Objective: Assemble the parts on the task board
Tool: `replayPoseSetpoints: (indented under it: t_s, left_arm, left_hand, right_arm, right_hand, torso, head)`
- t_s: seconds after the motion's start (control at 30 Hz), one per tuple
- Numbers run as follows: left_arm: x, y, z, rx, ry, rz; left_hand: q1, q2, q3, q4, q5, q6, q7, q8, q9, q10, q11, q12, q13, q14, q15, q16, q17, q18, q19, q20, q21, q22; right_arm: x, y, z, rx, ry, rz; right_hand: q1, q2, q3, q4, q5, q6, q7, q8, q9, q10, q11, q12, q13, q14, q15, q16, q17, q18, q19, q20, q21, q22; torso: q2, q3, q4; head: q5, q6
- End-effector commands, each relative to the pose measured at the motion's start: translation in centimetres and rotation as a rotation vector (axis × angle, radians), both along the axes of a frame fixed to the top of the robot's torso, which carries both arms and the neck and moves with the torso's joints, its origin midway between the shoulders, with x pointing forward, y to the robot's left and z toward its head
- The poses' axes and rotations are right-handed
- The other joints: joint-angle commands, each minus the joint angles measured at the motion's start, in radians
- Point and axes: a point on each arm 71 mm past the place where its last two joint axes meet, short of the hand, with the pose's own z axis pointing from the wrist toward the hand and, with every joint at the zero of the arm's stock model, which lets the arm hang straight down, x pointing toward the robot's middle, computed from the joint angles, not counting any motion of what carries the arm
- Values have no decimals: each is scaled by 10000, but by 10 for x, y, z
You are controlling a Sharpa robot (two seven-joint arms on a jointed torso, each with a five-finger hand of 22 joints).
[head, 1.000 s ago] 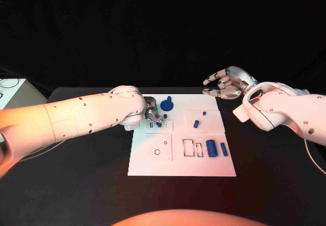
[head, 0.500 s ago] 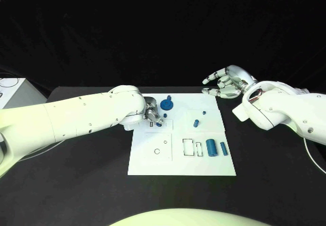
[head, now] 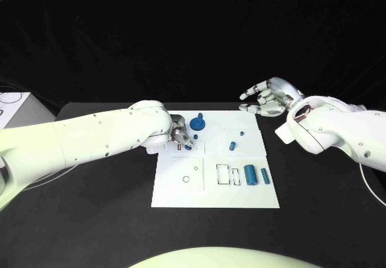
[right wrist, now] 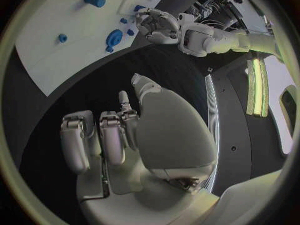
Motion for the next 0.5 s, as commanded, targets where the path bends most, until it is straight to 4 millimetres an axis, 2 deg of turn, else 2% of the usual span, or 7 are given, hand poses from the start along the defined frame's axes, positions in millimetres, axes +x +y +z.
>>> replayPoseSetpoints:
  t_s: [0.03,0.3,0.5]
  left_arm:
    - [-1,-1,-2,63,289,-167]
    - [3,-3,-4,291,532,-172]
    - [5,-7,-5,435,717,-206]
  left_hand:
    - [47,32,2161,-2229,33,130,-68,29,18,100,-1,49,4,1022,-71,36,2632,-152,209,0,35,1353]
    - [55,31,2169,-2238,31,137,-69,25,21,102,-3,45,2,1022,-74,36,2632,-154,214,-4,38,1360]
    - [56,33,2172,-2238,28,138,-68,22,22,99,-2,39,-5,1022,-75,36,2632,-153,211,-5,36,1356]
  right_arm:
    - [0,1,-1,-92,19,160]
    - [0,2,-1,-94,28,172]
    - [-1,3,-1,-90,28,187]
  right_hand:
    - [-105,-16,38,-10,-27,-60,-28,68,-7,-14,-11,-30,1658,1023,-48,29,2569,-143,1028,-43,44,2627]
    - [-105,-16,38,-10,-27,-60,-28,68,-7,-14,-11,-30,1658,1023,-48,29,2569,-143,1028,-43,44,2627]
    - [-105,-16,38,-10,-27,-60,-28,68,-7,-14,-11,-30,1658,1023,-48,29,2569,-143,1028,-43,44,2627]
  torso:
    - [3,9,4]
    - [-4,13,12]
    - [0,12,-13]
  head:
    - [-7,-13]
    - [6,-78]
    - [19,-106]
